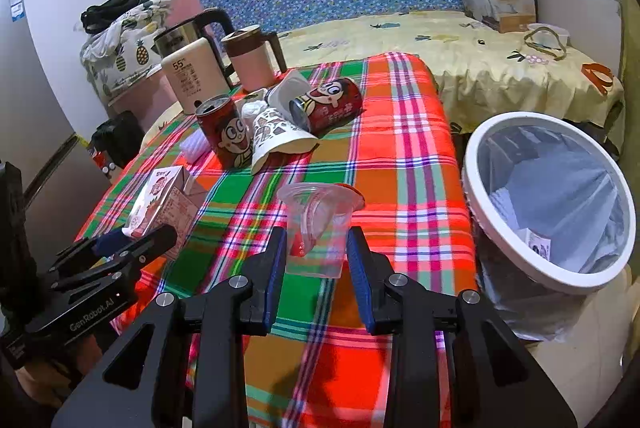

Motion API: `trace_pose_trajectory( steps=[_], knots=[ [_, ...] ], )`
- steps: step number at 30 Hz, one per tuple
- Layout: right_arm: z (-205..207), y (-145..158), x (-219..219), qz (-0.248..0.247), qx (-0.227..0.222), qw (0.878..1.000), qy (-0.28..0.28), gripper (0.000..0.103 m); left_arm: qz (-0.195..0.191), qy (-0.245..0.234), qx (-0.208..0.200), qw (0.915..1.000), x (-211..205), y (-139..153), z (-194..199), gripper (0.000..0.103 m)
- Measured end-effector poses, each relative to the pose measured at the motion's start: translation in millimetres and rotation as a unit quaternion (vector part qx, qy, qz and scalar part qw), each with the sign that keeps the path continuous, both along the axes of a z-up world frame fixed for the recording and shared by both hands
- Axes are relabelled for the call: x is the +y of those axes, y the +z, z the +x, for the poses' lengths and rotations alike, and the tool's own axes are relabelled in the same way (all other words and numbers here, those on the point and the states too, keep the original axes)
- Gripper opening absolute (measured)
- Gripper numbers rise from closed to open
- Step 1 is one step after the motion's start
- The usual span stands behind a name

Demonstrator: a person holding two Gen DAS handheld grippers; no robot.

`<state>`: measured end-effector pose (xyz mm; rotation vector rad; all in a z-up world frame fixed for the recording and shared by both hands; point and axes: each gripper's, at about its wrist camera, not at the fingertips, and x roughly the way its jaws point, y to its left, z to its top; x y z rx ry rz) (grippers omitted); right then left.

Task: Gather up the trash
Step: 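Carry the pink box with the left tool while the right tool carries the clear cup over the bin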

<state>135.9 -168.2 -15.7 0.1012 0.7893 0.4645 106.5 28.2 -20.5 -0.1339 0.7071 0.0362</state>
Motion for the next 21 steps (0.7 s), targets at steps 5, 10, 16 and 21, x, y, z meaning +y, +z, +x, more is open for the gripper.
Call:
trace_pose_trajectory(
  steps=[5,10,16,21],
  knots=[
    [-1,1,-11,0.001,-0.002,1.000,-0.011,0.033,0.000,-0.018,0.000,0.9998,-16,3,5,0.052],
    [0,0,-28,0.001,-0.001,0.999,-0.033,0.033,0.001,-0.040,-0.001,0.9992,-35,6,12,0.052],
    [2,-1,-50,-0.002,-0.002,0.998,-0.062,0.033,-0.002,-0.073,-0.002,0.9973,-60,9,25,0.052],
    [4,-3,-76,-0.005,-0.001,0.995,-0.096,0.033,-0.006,-0.104,-0.004,0.9945,-85,12,37,0.052]
  ],
)
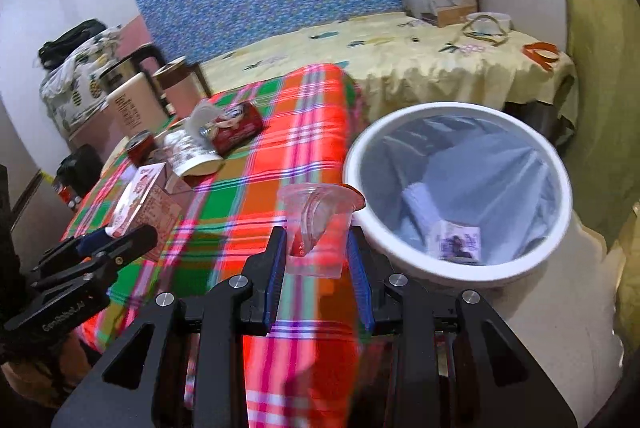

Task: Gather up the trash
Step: 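Carry the pink box with the left tool while the right tool carries the clear cup over the bin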

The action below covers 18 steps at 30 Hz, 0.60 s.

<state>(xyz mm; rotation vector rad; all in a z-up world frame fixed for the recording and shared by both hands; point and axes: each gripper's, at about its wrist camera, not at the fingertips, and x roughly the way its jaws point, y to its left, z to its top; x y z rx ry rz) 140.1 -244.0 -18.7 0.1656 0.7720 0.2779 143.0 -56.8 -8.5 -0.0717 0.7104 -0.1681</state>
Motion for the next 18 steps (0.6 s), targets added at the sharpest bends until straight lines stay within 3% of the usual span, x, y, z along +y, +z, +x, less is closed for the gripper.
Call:
trace_pose_trajectory(
  steps=[18],
  knots=[
    [13,-15,-66,-0.010,0.023,0.996,-0.081,0.033,-0.009,-0.118,0.011,0.9929,-96,-3,51,0.052]
  ],
)
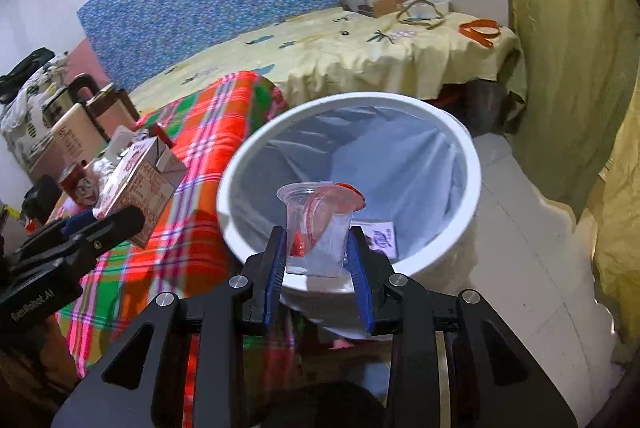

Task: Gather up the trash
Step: 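Carry the pink box with the left tool while the right tool carries the clear cup over the bin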

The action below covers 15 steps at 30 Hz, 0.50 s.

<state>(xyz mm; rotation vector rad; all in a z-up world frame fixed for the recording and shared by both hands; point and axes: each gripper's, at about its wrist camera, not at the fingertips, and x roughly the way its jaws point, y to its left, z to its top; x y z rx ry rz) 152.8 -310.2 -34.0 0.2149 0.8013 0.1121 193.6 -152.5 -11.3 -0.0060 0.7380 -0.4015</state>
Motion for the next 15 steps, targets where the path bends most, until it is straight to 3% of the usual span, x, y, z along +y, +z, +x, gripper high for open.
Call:
trace_pose_trajectory(
  steps=[15],
  knots=[
    [8,-8,-20,-0.006,0.020,1.000,-0.011,0.034,-0.001,-0.048,0.027,0.9985,-36,-20,31,0.053]
  ],
)
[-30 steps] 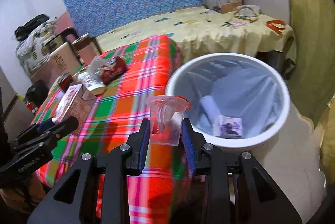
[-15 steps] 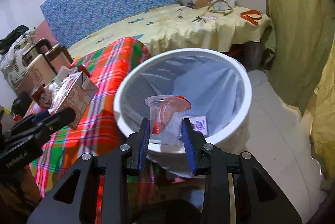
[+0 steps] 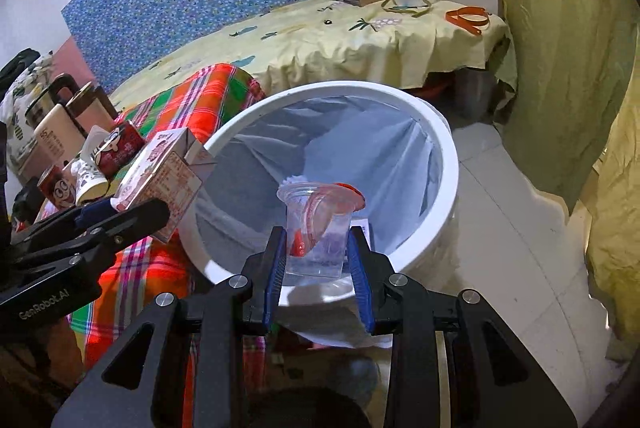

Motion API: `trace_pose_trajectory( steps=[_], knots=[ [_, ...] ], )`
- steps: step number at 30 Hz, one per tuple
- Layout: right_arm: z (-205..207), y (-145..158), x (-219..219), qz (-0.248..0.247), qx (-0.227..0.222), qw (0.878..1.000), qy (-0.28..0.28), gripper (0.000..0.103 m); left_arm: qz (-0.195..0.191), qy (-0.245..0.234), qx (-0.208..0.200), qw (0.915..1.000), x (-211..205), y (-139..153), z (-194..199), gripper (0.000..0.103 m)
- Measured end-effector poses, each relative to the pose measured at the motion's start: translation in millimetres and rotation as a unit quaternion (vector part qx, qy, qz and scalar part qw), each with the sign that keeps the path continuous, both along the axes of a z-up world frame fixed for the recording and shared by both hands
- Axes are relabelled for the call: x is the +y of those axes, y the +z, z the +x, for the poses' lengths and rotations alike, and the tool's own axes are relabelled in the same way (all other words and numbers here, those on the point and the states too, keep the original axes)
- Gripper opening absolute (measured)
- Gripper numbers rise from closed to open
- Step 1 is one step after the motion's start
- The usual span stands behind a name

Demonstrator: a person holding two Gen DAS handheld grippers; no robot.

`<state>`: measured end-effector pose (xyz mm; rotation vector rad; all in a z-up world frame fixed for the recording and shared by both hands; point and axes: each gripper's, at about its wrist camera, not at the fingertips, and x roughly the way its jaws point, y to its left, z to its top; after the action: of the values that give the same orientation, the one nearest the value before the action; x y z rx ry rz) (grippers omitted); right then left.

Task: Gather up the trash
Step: 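Carry the pink box with the left tool while the right tool carries the clear cup over the bin, then open the left tool over the bin while the right tool releases the clear cup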

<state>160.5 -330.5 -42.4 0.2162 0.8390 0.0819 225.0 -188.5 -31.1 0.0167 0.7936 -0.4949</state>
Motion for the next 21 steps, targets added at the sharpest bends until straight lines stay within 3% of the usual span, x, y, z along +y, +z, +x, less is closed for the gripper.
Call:
trace_pose_trajectory(
  steps=[9,13,16,21],
  knots=[
    [2,-3,-6,-0.004,0.011,1.000,-0.003,0.035,0.001,-0.011,0.004,0.9999,-6,-5,8,0.053],
    [1,-2,-8,0.000,0.007,1.000,-0.004,0.047,-0.003,-0.011,0.002,0.9999,-6,-4,8,0.053],
    [-1,0,-8,0.001,0.003,1.000,-0.007,0.048,-0.008,-0.007,-0.002,0.9999,-3,-1,6,0.054],
    [-7,6,-7,0.000,-0.004,1.000,-0.008,0.049,-0.028,-0.002,-0.014,0.9995,6,7,1,0.064]
  ],
)
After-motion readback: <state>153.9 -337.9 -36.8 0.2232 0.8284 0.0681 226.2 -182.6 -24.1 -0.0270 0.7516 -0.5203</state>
